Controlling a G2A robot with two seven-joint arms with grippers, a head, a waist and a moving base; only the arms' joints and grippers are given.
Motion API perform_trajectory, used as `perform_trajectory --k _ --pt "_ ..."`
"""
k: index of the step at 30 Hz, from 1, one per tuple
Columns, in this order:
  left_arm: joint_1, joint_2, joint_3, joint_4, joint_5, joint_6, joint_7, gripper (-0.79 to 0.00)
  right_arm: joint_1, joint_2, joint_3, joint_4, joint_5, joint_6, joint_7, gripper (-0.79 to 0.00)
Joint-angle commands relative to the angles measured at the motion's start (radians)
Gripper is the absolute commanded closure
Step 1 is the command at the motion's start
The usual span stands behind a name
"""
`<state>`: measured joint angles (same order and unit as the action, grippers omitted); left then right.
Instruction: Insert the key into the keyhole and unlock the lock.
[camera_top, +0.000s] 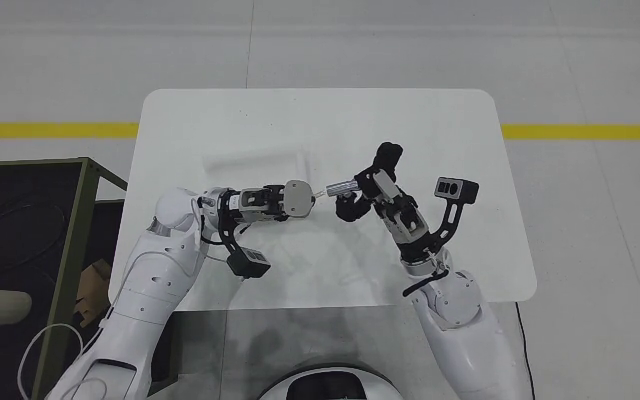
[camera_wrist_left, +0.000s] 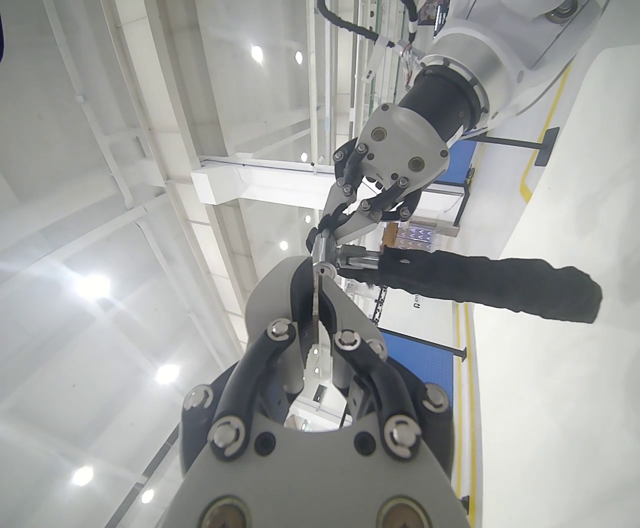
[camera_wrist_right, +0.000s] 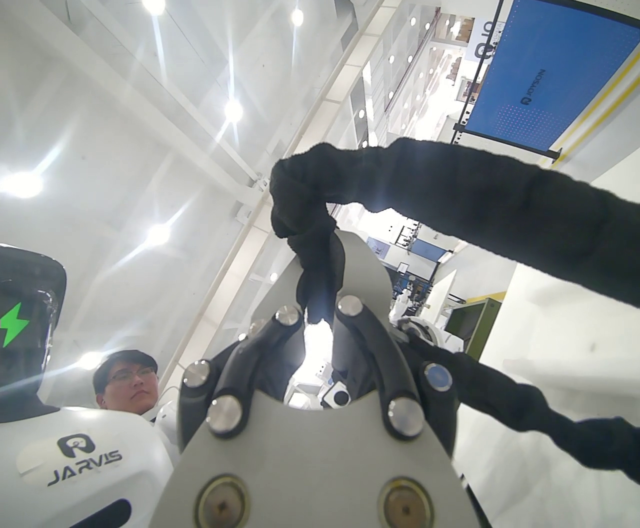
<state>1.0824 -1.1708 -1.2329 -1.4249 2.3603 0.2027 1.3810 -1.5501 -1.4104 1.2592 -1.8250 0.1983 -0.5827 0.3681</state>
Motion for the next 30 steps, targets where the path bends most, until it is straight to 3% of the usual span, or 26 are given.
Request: perform_trajectory --k 1,30 --pt "-0.001 0.000 0.002 0.001 0.000 0.000 0.000 0.000 0.001 0.000 0.000 0.001 0.001 -0.001 0.000 0.000" --pt "-0.006 0.001 0.036 0.000 -0.006 0.008 -0.006 0.000 0.009 0.009 -0.011 -0.002 -0.030 0.010 0.024 0.000"
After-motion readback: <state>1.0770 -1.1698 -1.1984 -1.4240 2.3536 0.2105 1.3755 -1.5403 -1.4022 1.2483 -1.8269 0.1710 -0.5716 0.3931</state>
